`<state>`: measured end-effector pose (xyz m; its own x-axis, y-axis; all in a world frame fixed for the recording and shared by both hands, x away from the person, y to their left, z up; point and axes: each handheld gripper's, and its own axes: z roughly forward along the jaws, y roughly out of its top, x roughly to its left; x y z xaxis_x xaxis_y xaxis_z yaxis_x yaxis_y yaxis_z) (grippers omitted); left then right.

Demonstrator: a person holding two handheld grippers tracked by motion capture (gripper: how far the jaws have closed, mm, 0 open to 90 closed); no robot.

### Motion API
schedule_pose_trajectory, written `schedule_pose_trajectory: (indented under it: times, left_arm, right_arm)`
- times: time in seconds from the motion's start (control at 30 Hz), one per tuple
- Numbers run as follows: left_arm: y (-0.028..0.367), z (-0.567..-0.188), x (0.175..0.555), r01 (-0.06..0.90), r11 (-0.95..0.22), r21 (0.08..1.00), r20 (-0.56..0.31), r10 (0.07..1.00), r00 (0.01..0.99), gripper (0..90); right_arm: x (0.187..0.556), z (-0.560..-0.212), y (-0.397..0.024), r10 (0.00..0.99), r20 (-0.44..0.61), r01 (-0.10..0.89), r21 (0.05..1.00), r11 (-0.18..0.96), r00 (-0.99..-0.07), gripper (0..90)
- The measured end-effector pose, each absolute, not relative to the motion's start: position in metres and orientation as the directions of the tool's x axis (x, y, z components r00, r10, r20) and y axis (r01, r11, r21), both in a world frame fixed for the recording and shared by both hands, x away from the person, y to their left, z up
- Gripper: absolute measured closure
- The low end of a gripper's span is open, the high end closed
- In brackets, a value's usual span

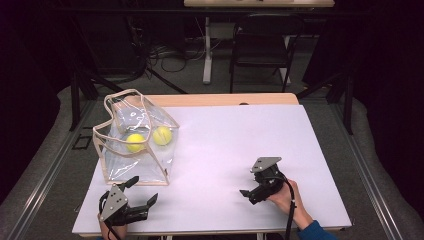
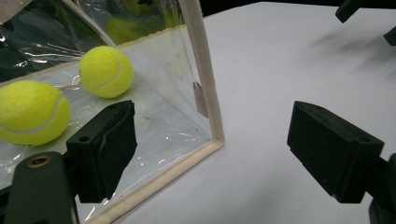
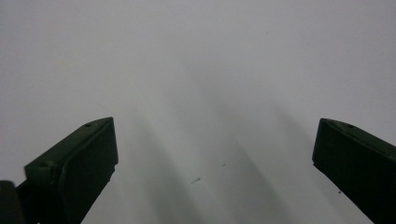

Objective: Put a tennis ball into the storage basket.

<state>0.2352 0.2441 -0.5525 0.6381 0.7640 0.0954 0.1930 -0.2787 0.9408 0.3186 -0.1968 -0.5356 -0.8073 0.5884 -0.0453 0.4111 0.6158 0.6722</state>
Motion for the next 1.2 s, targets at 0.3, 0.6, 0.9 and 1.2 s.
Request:
schedule_pose_trajectory:
  times: [0.3,0.6,0.9,1.2]
  left_arm:
    - [0.244,-0.553,0.235,0.194,-0.28,0.94,0.096,0.763,0.639,16.0]
    - [0.244,-0.553,0.236,0.195,-0.282,0.939,0.097,0.764,0.639,16.0]
    - [0.244,-0.553,0.236,0.196,-0.288,0.937,0.1,0.761,0.641,16.0]
    - [0.244,-0.553,0.236,0.197,-0.291,0.936,0.101,0.761,0.641,16.0]
  right_arm:
    - [0.312,-0.544,-0.204,0.604,-0.034,0.426,0.678,0.599,-0.796,0.0]
    - [0.305,-0.552,-0.211,0.621,-0.02,0.444,0.682,0.581,-0.783,0.0]
    - [0.299,-0.555,-0.216,0.638,-0.018,0.453,0.69,0.565,-0.77,0.0]
    - [0.297,-0.556,-0.218,0.639,-0.015,0.449,0.699,0.557,-0.769,0.0]
